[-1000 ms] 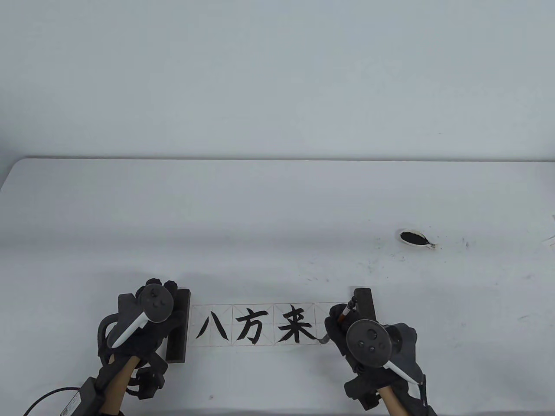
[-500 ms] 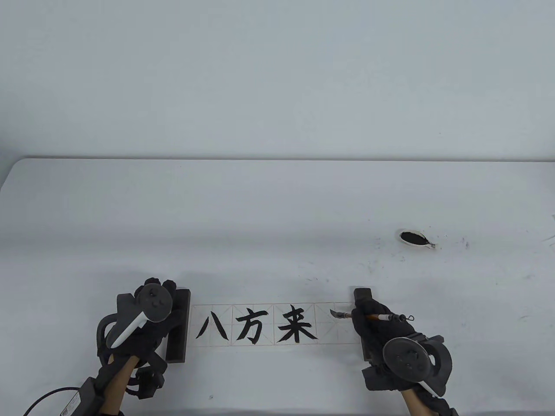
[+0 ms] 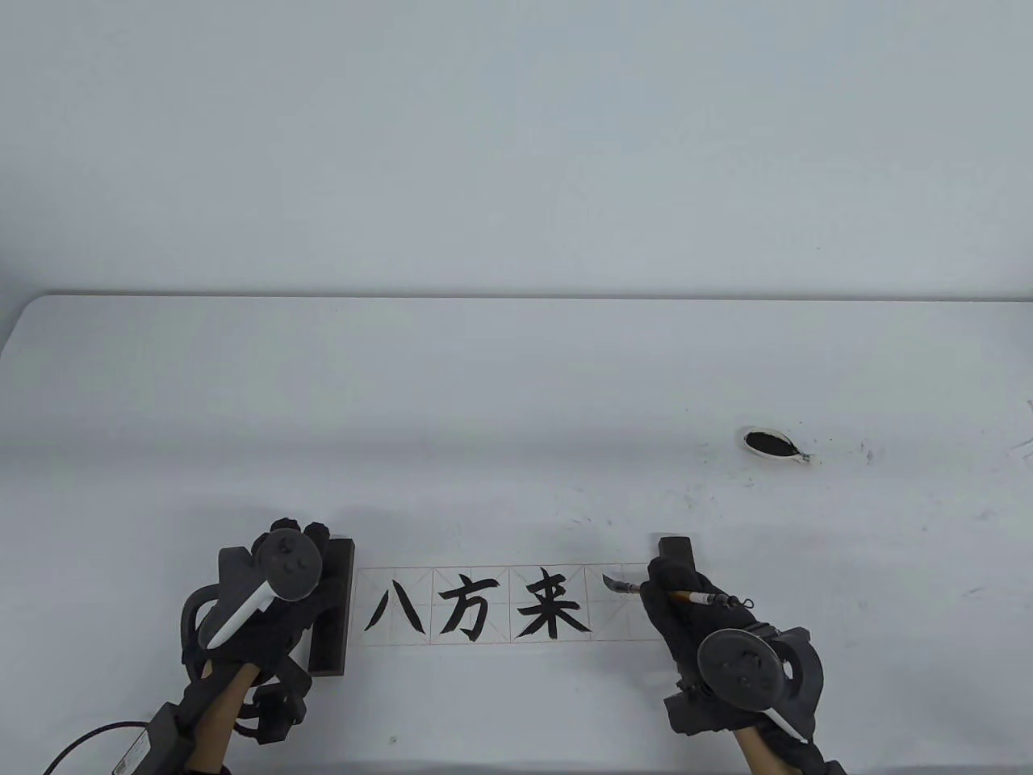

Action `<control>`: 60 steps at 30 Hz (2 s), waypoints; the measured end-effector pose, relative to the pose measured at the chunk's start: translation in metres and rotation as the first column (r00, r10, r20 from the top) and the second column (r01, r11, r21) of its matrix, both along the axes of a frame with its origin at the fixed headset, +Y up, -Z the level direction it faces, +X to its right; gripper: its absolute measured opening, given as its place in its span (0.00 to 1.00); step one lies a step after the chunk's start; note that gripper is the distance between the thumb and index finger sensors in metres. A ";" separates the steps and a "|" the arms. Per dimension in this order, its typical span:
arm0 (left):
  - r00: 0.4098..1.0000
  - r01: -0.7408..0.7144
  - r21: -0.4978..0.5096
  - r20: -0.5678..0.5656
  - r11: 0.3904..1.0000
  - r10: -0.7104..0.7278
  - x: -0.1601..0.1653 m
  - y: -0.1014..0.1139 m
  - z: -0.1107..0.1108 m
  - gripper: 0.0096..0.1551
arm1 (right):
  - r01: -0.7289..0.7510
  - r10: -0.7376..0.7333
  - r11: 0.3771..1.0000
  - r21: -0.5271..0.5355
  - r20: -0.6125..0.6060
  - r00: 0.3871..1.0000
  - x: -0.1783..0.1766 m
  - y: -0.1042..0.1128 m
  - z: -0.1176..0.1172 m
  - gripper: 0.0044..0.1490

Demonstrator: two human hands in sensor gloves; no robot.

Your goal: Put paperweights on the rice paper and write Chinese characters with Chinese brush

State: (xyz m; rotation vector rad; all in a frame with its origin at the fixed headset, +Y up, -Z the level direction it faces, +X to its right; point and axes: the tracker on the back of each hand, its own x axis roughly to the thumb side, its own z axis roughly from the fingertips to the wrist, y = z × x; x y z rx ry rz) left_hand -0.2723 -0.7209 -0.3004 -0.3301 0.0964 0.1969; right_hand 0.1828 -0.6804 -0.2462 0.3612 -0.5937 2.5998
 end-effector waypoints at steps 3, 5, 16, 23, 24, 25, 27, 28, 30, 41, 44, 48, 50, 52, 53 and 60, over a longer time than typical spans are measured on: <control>1.000 0.000 -0.002 0.001 1.000 0.000 0.000 0.000 0.000 0.48 | -0.004 0.004 1.000 -0.008 -0.005 1.000 -0.001 -0.001 0.000 0.26; 1.000 0.000 -0.002 0.001 1.000 0.000 0.000 0.000 0.000 0.48 | -0.004 0.004 1.000 -0.022 -0.013 1.000 -0.002 -0.001 -0.001 0.26; 1.000 0.000 -0.009 0.003 1.000 0.000 0.000 -0.001 0.000 0.48 | -0.036 0.035 0.998 -0.058 -0.022 0.999 -0.006 -0.003 -0.003 0.26; 1.000 0.000 -0.013 0.003 1.000 0.000 0.001 -0.001 0.000 0.48 | -0.018 0.016 0.997 -0.071 -0.033 0.999 -0.004 0.001 -0.002 0.24; 1.000 0.000 -0.013 0.003 1.000 0.000 0.001 -0.001 0.000 0.48 | -0.012 0.011 0.998 -0.067 -0.029 1.000 -0.004 0.001 -0.002 0.24; 1.000 0.000 -0.014 0.003 1.000 0.000 0.001 -0.001 0.000 0.48 | -0.005 0.004 0.998 -0.061 -0.026 1.000 -0.003 0.002 -0.002 0.24; 1.000 0.000 -0.014 0.003 1.000 0.000 0.001 -0.001 -0.001 0.48 | 0.029 -0.029 0.999 -0.045 -0.016 0.999 -0.001 0.002 -0.002 0.25; 1.000 0.000 -0.015 0.003 1.000 0.000 0.001 -0.001 -0.001 0.48 | 0.043 -0.043 0.998 -0.044 -0.012 0.999 0.000 0.001 -0.003 0.25; 1.000 0.000 -0.015 0.003 1.000 0.000 0.001 -0.002 -0.001 0.48 | 0.034 -0.034 0.998 -0.058 -0.008 0.999 0.001 0.001 -0.004 0.26; 1.000 0.000 -0.016 0.008 1.000 0.000 0.001 -0.002 -0.001 0.48 | -0.001 -0.002 0.993 -0.121 -0.023 1.000 -0.001 -0.003 -0.007 0.27; 1.000 0.000 -0.016 0.008 1.000 0.000 0.001 -0.002 -0.001 0.48 | 0.000 -0.002 0.992 -0.124 -0.013 1.000 0.000 -0.003 -0.007 0.27; 1.000 0.000 -0.016 0.008 1.000 0.000 0.001 -0.002 -0.001 0.48 | -0.018 0.022 0.994 -0.110 0.033 0.999 0.003 -0.002 -0.007 0.26; 1.000 0.000 -0.016 0.008 1.000 0.000 0.001 -0.002 -0.001 0.48 | -0.029 0.035 0.994 -0.104 0.054 0.998 0.004 -0.001 -0.007 0.27; 1.000 0.000 -0.016 0.008 1.000 0.000 0.001 -0.002 -0.001 0.48 | -0.034 0.040 0.994 -0.103 0.061 0.997 0.004 -0.001 -0.006 0.26; 1.000 0.000 -0.016 0.008 1.000 0.000 0.001 -0.002 -0.001 0.48 | -0.034 0.041 0.994 -0.102 0.063 0.997 0.005 -0.001 -0.006 0.26; 1.000 0.001 -0.018 0.011 1.000 -0.001 0.001 -0.002 -0.001 0.48 | -0.035 0.040 0.993 -0.109 0.046 0.998 0.004 -0.002 -0.006 0.26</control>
